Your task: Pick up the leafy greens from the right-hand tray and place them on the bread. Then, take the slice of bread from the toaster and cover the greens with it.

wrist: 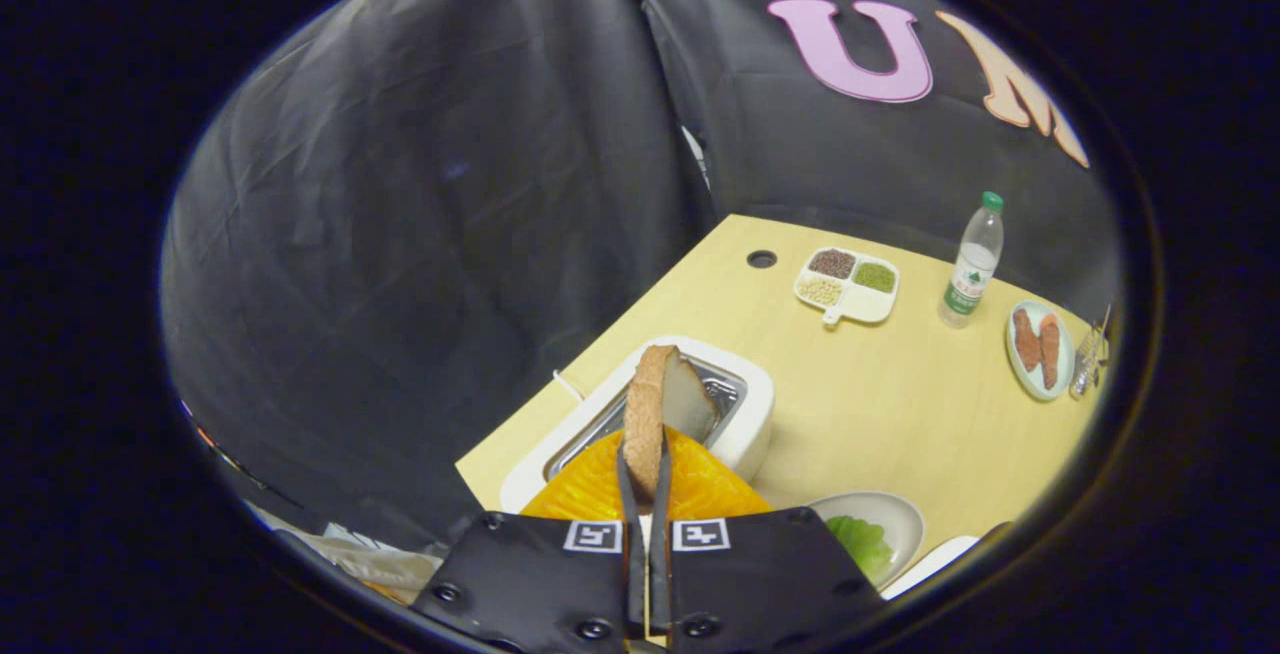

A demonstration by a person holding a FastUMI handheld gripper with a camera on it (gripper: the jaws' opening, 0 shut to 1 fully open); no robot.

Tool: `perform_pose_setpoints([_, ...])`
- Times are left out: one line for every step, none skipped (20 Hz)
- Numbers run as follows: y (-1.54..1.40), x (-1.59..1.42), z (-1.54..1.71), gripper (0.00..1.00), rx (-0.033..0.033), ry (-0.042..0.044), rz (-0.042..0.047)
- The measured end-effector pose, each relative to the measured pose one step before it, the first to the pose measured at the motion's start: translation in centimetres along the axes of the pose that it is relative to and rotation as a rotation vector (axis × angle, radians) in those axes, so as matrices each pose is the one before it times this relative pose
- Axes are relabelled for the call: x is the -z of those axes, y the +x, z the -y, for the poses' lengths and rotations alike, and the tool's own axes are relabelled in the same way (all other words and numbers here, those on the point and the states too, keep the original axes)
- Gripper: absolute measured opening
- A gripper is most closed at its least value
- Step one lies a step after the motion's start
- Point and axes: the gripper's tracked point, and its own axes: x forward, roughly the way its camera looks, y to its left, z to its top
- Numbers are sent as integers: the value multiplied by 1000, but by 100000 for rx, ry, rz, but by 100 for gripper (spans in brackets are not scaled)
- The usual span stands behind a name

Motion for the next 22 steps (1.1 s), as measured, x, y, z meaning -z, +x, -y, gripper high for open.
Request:
perform_pose_setpoints([-605,-306,181,5,-554,1144,918])
perform_pose_setpoints([-346,-196,420,5,269,1261,1602])
perform_pose_setpoints([-589,-200,265,5,-88,1080,1494])
perform_pose_setpoints([-629,-207,262,5,-248,941,291])
perform_pose_setpoints([-496,-271,221,5,-324,1292,1459])
perform_pose_setpoints([-305,-80,49,5,-1045,1813,633])
perform_pose_setpoints([-629,-158,469,5,499,1211,959])
perform_pose_setpoints([-494,-275,489,5,288,511,1049])
perform_pose_setpoints([-334,-220,359,5,71,665,762])
perform_pose_setpoints([-580,-100,450,5,819,177,936])
perform_pose_setpoints([-501,-16,487,5,809,-79,513])
perform_pose_setpoints([-494,46,464,5,323,805,674])
perform_pose_setpoints([-180,248,332,5,109,1083,307])
perform_pose_setpoints([-227,155,566,5,497,1023,297])
perform_pose_setpoints([-344,452,631,5,692,1029,-144])
perform_pose_setpoints([-285,334,700,5,996,1266,-165])
perform_pose_setpoints([-330,433,580,5,707,1402,-110])
perform_pose_setpoints([-135,427,660,4,570,1511,-80])
perform_pose_setpoints([-168,431,612,4,559,1634,-177])
perform_pose_setpoints([-133,473,672,4,696,1640,-296])
perform_pose_setpoints([-24,626,645,4,663,1619,-246])
perform_pose_setpoints([-81,360,575,4,546,1358,148])
